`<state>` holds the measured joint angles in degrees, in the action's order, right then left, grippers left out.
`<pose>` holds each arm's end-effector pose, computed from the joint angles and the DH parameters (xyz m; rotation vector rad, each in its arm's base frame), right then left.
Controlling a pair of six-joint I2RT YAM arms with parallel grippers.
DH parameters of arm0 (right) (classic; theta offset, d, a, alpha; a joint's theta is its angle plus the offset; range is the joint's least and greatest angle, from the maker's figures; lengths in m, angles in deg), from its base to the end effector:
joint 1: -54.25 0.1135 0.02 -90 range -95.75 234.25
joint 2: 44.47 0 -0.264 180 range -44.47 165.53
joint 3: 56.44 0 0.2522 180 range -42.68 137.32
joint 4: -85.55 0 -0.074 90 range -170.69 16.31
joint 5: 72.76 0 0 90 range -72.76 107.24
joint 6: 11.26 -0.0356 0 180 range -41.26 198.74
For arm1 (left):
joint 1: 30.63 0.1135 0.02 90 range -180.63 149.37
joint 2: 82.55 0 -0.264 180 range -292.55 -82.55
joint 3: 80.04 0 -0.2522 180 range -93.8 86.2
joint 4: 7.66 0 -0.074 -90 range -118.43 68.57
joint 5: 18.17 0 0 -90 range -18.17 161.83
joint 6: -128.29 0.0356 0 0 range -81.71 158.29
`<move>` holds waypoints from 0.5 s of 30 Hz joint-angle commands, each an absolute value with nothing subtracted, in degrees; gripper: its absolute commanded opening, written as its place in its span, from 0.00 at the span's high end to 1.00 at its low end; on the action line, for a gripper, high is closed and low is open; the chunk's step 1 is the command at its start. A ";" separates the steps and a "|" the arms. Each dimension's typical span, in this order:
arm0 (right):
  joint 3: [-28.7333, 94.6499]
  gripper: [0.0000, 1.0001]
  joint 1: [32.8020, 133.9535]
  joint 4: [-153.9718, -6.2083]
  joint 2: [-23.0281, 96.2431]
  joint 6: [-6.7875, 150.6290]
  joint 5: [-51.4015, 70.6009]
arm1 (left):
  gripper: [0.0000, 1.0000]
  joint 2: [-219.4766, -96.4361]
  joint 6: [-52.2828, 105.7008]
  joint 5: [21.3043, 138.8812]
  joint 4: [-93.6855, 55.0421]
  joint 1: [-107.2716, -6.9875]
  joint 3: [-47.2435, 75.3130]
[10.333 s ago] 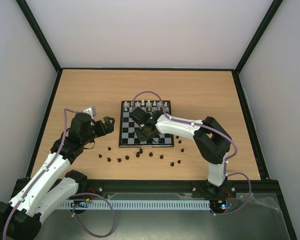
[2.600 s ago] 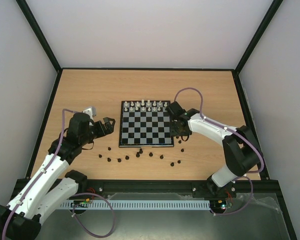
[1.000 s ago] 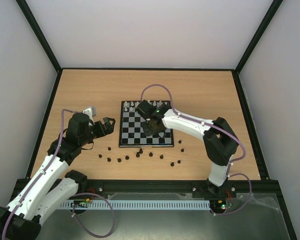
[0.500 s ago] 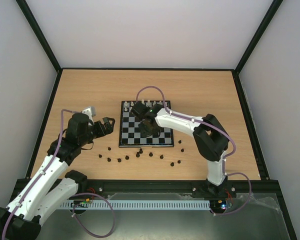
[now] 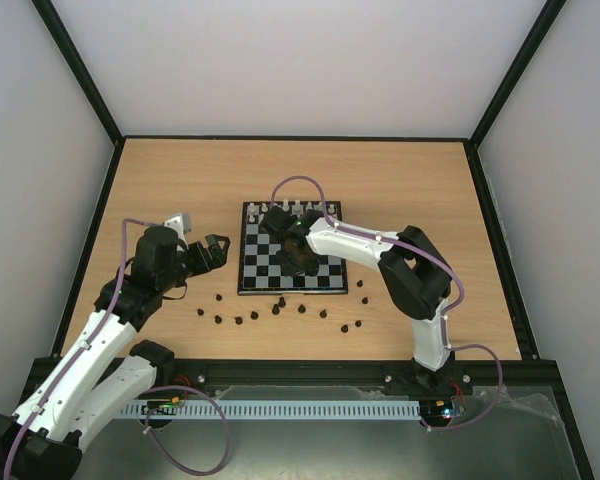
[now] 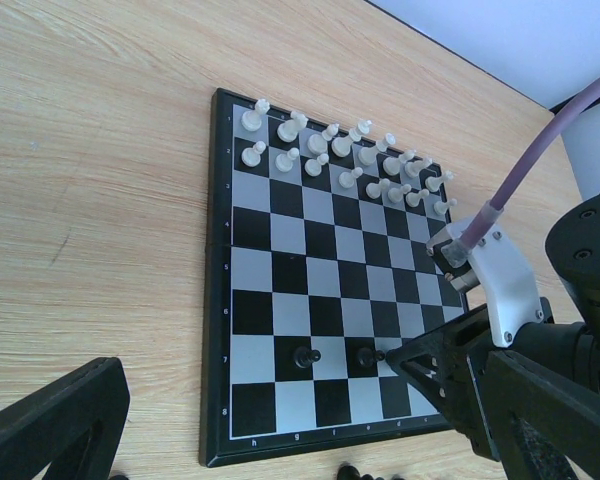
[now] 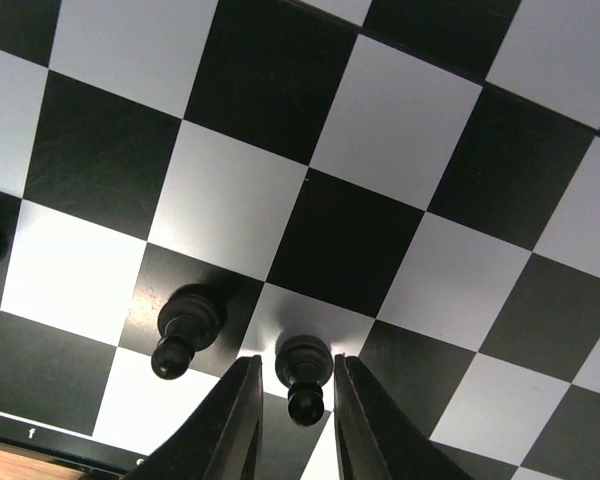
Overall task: Set up the chess pieces on the board
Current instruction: Place the chess piece on the chessboard, then pick up the chess piece at the center of the board.
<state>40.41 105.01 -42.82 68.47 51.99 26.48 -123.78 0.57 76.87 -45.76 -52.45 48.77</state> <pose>0.2616 0.3113 0.1857 -0.5262 2.6835 0.1647 0.1533 -0.0647 0.2795 -0.2402 2.1283 -0.7188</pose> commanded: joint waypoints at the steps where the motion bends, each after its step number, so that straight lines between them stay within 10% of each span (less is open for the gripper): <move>1: 41.68 0.76 105.44 -39.64 68.48 52.28 26.79 | 0.01 -123.58 0.79 76.49 -45.09 -52.08 49.52; 15: 24.70 0.58 100.39 -42.68 48.98 46.95 33.22 | 0.01 -124.24 0.75 76.81 -44.70 -52.08 49.29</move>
